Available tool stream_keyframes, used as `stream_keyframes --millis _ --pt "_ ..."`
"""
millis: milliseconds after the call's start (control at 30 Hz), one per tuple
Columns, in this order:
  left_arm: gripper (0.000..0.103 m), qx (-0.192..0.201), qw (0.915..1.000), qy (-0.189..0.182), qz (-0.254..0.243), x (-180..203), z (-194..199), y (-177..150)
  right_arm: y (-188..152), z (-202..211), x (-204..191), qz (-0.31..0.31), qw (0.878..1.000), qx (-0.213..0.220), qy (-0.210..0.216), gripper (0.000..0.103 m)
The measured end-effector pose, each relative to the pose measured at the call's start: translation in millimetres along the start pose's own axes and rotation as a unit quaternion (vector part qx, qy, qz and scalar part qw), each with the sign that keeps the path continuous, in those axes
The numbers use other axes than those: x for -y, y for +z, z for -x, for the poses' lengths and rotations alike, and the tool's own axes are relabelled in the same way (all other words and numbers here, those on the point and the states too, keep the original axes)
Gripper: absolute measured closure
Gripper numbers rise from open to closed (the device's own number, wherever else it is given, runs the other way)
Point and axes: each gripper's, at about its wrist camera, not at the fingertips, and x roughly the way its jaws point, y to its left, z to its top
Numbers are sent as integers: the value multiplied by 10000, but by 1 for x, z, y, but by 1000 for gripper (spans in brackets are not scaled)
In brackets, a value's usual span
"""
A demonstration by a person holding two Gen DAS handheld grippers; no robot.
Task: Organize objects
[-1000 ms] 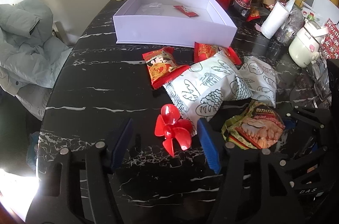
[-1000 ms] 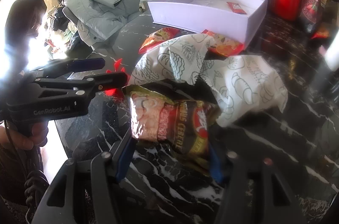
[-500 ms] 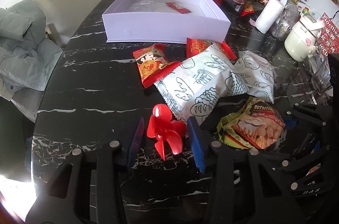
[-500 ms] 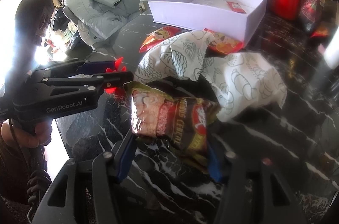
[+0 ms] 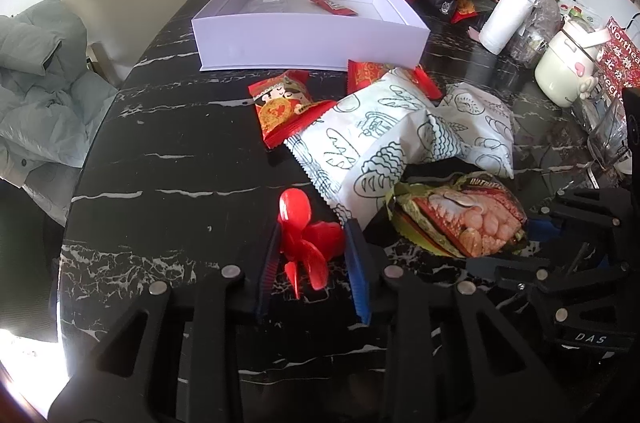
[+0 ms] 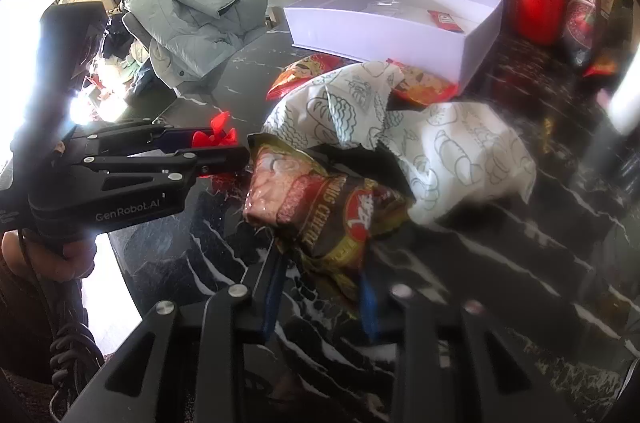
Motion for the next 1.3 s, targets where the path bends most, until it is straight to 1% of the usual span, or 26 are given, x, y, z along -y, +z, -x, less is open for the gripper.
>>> stream_keyframes --millis 67,100,233,367,433,467,500,567,633,667,700,733,833,1000,1067,1133,1167,1200,1233,1300 --pt "73 -17 10000 -10 37 -1 2 -2 -1 2 -1 -14 10000 53 4 77" --pt "73 -23 10000 -27 70 -2 4 -3 -1 4 -1 -2 10000 92 -12 83" --pt "74 -48 9999 -10 162 -3 8 -8 -3 5 -2 31 10000 79 -28 83" --pt "74 -84 9998 -51 182 -1 12 -13 -9 7 -6 167 9998 24 132 83" --pt "74 -87 9998 -32 165 0 12 -14 -11 9 -9 204 9998 47 73 81" --pt "74 -85 9998 -25 161 1 13 -14 -11 10 -10 213 9997 70 22 72" --pt "74 -81 9998 -31 168 1 13 -14 -11 11 -11 226 9997 86 -34 54" --pt "74 -76 9998 -57 200 0 13 -14 -8 12 -11 231 9996 148 -120 36" --pt "74 -82 9996 -74 252 -3 12 -13 -5 13 -12 181 9997 153 -38 35" --pt "74 -85 9995 -82 276 -4 12 -13 -2 11 -13 135 9998 109 33 33" --pt "74 -84 9995 -90 296 -6 13 -12 0 10 -13 105 9999 79 77 28" --pt "74 -81 9995 -83 301 -7 13 -12 3 7 -14 77 9999 29 126 26" --pt "74 -75 9995 -41 309 -11 13 -12 10 0 -16 37 9999 -25 131 25" --pt "74 -70 9991 -68 421 -21 13 -13 21 -9 -10 -269 9996 38 58 25" --pt "74 -65 9990 -68 442 -22 13 -13 22 -11 -8 -335 9994 67 107 25" --pt "74 -63 9990 -64 430 -22 13 -12 21 -10 -8 -317 9992 186 161 31" --pt "74 -62 9991 -58 409 -21 12 -12 21 -9 -9 -251 9992 263 178 38" --pt "74 -60 9992 -52 396 -20 12 -12 21 -7 -11 -166 9991 336 185 49" --pt "74 -61 9993 -53 377 -19 12 -12 21 -6 -12 -133 9991 361 165 49" --pt "74 -68 9993 -57 356 -18 11 -11 21 -6 -12 -128 9990 375 183 53"
